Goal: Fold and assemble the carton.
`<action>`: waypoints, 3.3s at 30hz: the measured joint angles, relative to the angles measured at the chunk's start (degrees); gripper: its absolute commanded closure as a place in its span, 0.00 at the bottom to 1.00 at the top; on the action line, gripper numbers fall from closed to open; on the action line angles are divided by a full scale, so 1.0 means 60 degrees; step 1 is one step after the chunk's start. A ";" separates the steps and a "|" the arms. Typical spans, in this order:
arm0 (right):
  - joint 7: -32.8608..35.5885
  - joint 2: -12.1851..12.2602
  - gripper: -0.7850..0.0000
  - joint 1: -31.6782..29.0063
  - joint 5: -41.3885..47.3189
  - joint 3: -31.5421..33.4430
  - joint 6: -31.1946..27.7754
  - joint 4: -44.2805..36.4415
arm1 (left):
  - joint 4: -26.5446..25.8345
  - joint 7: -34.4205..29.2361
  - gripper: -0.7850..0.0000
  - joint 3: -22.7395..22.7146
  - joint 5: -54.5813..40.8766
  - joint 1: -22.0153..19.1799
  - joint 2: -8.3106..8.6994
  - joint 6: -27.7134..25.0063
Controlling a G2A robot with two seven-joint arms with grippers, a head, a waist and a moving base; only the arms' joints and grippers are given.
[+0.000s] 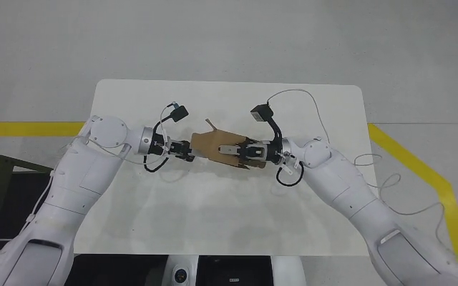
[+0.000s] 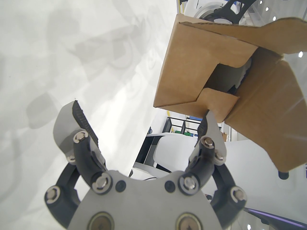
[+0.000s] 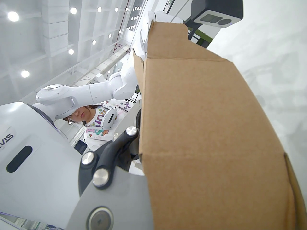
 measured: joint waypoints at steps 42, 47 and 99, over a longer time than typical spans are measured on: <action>0.1420 0.0392 1.00 -0.0520 0.0058 0.0211 0.1419 -0.0577 | 0.0441 0.0650 0.00 -0.0469 -0.0127 -0.0082 0.0116 0.0117; 0.1475 0.0283 1.00 -0.0371 0.0206 0.0008 0.1475 -0.0521 | 0.0390 0.0495 0.00 -0.0232 -0.0157 -0.0077 0.0062 0.0164; 0.0427 0.0234 1.00 -0.0087 -0.0566 0.0268 0.0679 0.0533 | -0.0312 0.0026 0.00 -0.0903 -0.0365 0.0290 0.0323 0.0116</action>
